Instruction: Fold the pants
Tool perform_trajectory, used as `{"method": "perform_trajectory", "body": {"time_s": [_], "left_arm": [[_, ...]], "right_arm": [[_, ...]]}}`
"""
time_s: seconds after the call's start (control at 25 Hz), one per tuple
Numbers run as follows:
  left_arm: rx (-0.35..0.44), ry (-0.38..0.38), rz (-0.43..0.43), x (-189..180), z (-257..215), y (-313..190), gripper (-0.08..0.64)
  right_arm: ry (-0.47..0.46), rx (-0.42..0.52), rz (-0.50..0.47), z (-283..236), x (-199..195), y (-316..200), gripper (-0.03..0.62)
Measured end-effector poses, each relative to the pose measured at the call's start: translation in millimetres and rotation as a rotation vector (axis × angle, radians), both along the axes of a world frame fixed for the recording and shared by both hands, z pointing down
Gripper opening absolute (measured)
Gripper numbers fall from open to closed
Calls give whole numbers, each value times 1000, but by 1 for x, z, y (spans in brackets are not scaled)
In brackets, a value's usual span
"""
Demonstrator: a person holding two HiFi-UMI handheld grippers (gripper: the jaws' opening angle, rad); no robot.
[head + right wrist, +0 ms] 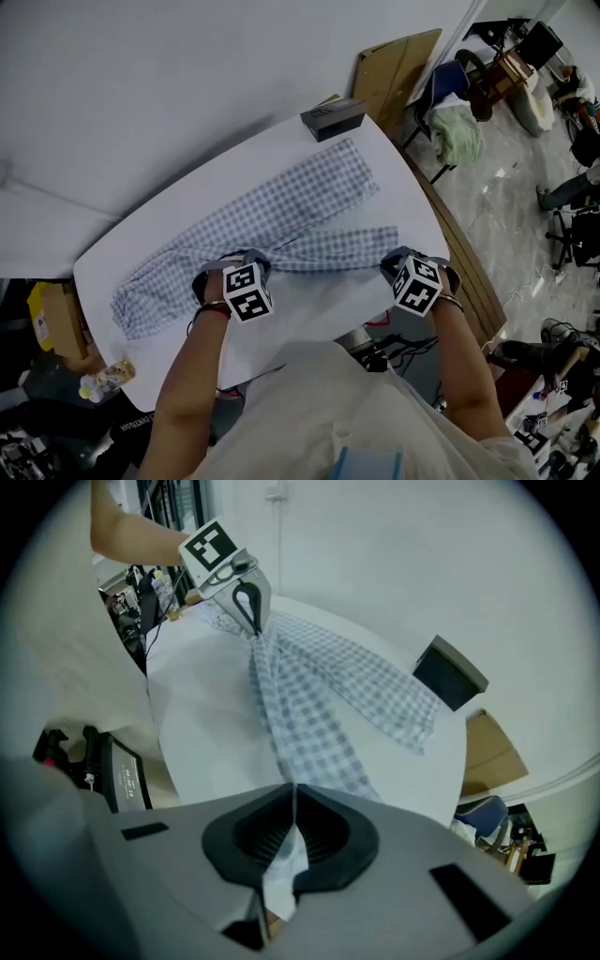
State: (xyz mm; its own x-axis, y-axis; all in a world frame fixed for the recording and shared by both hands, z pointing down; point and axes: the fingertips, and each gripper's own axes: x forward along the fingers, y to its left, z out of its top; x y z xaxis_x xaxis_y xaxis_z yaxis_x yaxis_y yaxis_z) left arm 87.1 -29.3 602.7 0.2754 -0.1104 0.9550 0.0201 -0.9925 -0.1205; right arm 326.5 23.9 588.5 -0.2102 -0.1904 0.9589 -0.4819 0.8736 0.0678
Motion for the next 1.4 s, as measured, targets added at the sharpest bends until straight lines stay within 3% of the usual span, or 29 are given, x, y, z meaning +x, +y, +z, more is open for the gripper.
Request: {"method": "perform_trajectory", "body": {"time_s": [0.2,0.44,1.4], "left_arm": [[-11,37,-39,2,-14,-13,12],[-31,65,-80,2,-30,-33,12],[-81,101,-245,-29,-51,-123,12]], "right_arm": [[15,51,4,-22,10,-39,25],[53,79,-63,-42,10,-80,25],[176,69,-336,-65,-30,-231,25]]}}
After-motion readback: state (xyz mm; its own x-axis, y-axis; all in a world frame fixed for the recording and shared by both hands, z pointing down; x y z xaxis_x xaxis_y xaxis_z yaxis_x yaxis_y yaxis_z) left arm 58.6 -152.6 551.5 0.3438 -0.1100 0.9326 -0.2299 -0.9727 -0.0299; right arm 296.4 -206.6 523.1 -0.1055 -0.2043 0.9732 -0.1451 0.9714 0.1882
